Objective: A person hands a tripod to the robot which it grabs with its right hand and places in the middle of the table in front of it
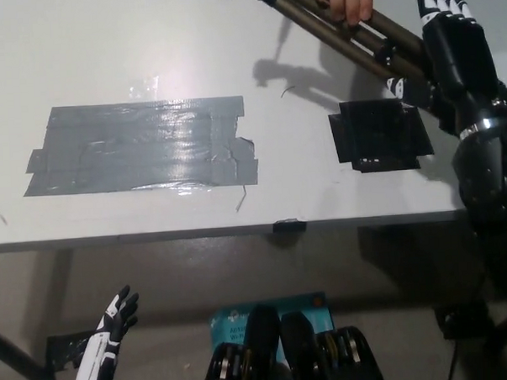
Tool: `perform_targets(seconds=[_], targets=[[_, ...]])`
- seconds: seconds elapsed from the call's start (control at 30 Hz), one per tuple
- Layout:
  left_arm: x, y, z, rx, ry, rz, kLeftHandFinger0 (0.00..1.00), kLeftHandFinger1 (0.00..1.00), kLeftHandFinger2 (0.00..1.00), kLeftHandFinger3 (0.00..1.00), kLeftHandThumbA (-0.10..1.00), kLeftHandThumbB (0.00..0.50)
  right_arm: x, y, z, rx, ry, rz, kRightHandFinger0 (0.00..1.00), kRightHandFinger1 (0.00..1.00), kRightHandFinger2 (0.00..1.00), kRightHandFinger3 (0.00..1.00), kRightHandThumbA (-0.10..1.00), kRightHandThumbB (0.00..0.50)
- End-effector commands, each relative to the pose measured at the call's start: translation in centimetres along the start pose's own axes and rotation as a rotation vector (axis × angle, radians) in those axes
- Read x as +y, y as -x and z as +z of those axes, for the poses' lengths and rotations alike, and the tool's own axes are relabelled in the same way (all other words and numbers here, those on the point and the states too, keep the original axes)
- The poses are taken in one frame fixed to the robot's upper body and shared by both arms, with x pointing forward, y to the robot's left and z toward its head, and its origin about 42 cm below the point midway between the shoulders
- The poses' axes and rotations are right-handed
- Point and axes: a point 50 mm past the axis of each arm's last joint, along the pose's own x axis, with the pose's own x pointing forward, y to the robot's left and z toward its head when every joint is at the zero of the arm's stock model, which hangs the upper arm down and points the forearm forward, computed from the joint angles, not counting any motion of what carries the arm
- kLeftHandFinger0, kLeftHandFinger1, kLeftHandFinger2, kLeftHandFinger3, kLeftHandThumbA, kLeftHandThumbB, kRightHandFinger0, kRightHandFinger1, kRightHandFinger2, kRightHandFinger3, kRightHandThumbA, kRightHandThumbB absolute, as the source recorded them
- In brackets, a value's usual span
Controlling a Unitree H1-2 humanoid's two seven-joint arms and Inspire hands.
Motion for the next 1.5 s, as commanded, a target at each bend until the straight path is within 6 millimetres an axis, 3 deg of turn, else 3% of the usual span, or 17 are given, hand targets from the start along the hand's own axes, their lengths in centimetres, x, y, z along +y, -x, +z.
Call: perform_targets(seconds=[0.0, 0.4, 0.47, 0.5, 0.53, 0.57, 0.6, 0.63, 0.67, 0.7, 0.77, 1.0, 1.07, 1.13, 1.33, 1.47], targets=[[0.5, -0.2, 0.4, -0.051, -0.046, -0.024, 1.0, 1.0, 1.0, 1.0, 1.0, 0.328, -1.9, -2.4, 0.2, 0.052, 0.09, -0.04, 1.0, 1.0, 1.0, 1.0, 0.93, 0.5], [0.6, -0.7, 0.4, -0.053, -0.056, -0.037, 1.0, 1.0, 1.0, 1.0, 1.0, 0.336, 0.1, -4.5, 0.9, 0.131, 0.008, 0.128, 1.0, 1.0, 1.0, 1.0, 0.92, 0.5], [0.2, -0.4, 0.3, -0.047, -0.052, -0.04, 1.0, 1.0, 1.0, 1.0, 1.0, 0.339, 0.9, -5.0, 1.2, 0.115, 0.033, 0.058, 1.0, 1.0, 1.0, 1.0, 0.64, 0.485], [0.1, -0.2, 0.2, -0.042, -0.049, -0.04, 1.0, 1.0, 1.0, 1.0, 1.0, 0.341, 1.3, -5.2, 1.2, 0.106, 0.044, 0.007, 1.0, 1.0, 1.0, 1.0, 0.39, 0.385], [0.0, -0.1, 0.2, -0.038, -0.048, -0.039, 1.0, 1.0, 1.0, 1.0, 1.0, 0.342, 1.6, -5.4, 1.1, 0.099, 0.054, -0.037, 0.98, 0.98, 1.0, 1.0, 0.31, 0.397], [0.0, 0.1, 0.1, -0.034, -0.05, -0.041, 1.0, 1.0, 1.0, 1.0, 1.0, 0.341, 2.1, -5.5, 1.2, 0.068, 0.115, -0.133, 0.31, 0.43, 0.58, 0.65, 0.0, 0.327], [-0.1, 0.2, 0.1, -0.032, -0.052, -0.044, 1.0, 1.0, 1.0, 1.0, 1.0, 0.34, 2.3, -5.5, 1.1, 0.036, 0.151, -0.198, 0.18, 0.36, 0.51, 0.55, -0.08, 0.315], [-0.1, 0.0, 0.0, -0.032, -0.057, -0.045, 1.0, 1.0, 1.0, 1.0, 1.0, 0.341, 2.4, -5.5, 1.0, -0.029, 0.182, -0.275, 0.01, 0.15, 0.39, 0.41, -0.1, 0.263], [-0.1, 0.0, 0.0, -0.032, -0.057, -0.044, 1.0, 1.0, 1.0, 1.0, 1.0, 0.335, 2.5, -5.6, 1.0, -0.066, 0.204, -0.313, 0.0, 0.27, 0.63, 0.56, -0.1, 0.235], [-0.2, 0.2, -0.2, -0.029, -0.056, -0.044, 1.0, 1.0, 1.0, 1.0, 1.0, 0.325, 2.5, -5.5, 1.0, -0.101, 0.214, -0.35, 0.0, 0.42, 0.81, 0.74, -0.1, 0.239], [-0.2, 0.6, -0.3, -0.026, -0.054, -0.047, 1.0, 1.0, 1.0, 1.0, 1.0, 0.305, 2.3, -5.4, 0.9, -0.155, 0.187, -0.387, 0.01, 0.51, 0.83, 1.0, -0.1, 0.217], [-0.4, 0.8, -0.8, -0.019, -0.06, -0.06, 1.0, 1.0, 1.0, 1.0, 1.0, 0.293, 1.2, -4.9, 1.4, -0.202, 0.163, -0.449, 0.04, 0.53, 0.84, 0.98, -0.1, 0.207], [-0.6, 1.1, -0.9, -0.015, -0.062, -0.061, 1.0, 1.0, 1.0, 1.0, 1.0, 0.289, 0.9, -4.7, 1.7, -0.198, 0.146, -0.449, 0.08, 0.58, 0.88, 1.0, -0.1, 0.174], [-0.8, 1.6, -1.1, -0.002, -0.061, -0.066, 1.0, 1.0, 1.0, 1.0, 1.0, 0.286, 0.6, -4.3, 1.9, -0.207, 0.134, -0.464, 0.08, 0.59, 0.88, 1.0, -0.1, 0.199], [-0.9, 1.7, -1.3, 0.003, -0.05, -0.065, 1.0, 1.0, 1.0, 1.0, 1.0, 0.292, 0.1, -4.5, 3.0, -0.27, 0.109, -0.477, 0.0, 0.51, 0.88, 0.99, -0.1, 0.226], [-0.9, 1.5, -1.3, 0.001, -0.044, -0.067, 1.0, 1.0, 1.0, 1.0, 1.0, 0.287, 0.1, -4.9, 3.7, -0.307, 0.093, -0.442, 0.0, 0.46, 0.84, 0.85, -0.1, 0.2]])
